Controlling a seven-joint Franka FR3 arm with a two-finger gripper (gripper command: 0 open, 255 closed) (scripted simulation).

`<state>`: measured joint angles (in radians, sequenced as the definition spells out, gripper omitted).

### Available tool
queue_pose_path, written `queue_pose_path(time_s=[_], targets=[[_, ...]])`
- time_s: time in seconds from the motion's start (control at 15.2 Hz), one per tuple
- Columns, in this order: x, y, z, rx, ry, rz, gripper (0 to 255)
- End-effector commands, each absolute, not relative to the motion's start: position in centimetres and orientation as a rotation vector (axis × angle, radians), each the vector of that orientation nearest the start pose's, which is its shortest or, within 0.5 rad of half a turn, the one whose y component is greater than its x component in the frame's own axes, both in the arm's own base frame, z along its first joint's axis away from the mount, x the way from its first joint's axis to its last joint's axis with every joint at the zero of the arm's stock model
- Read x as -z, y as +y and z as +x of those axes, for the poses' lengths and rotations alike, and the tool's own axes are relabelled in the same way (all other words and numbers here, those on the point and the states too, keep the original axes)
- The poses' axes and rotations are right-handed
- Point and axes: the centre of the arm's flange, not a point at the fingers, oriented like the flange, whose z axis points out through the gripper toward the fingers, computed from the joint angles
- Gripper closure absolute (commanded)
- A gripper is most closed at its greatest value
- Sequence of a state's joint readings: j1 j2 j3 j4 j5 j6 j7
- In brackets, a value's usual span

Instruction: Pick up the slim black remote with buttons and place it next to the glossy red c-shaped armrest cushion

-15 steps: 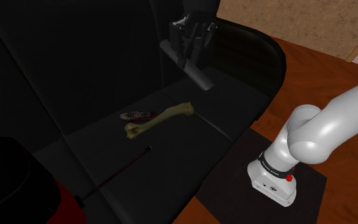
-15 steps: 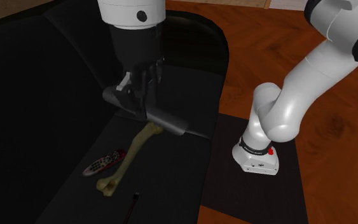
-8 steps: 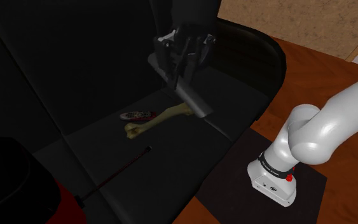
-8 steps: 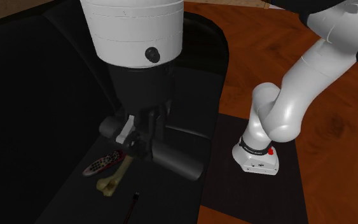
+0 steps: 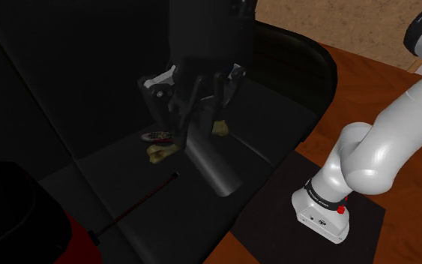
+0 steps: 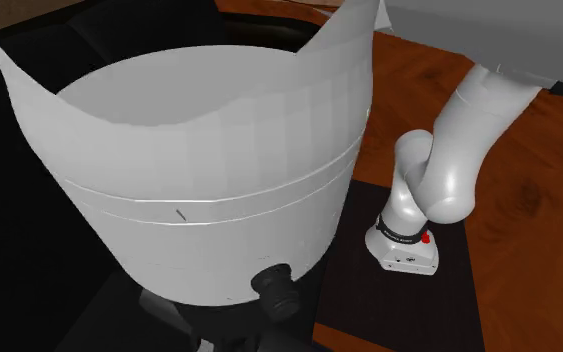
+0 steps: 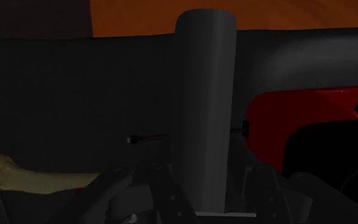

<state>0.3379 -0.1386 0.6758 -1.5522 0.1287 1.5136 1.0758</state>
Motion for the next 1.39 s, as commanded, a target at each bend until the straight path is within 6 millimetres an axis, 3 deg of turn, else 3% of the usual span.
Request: queue_pose_path(time_s=[0.0,1.32], targets=[[-68.0,47.3,22.5,-0.002,0.085,-3.058,255],[-57.4,47.3,22.5,-0.002,0.085,-3.058,255]])
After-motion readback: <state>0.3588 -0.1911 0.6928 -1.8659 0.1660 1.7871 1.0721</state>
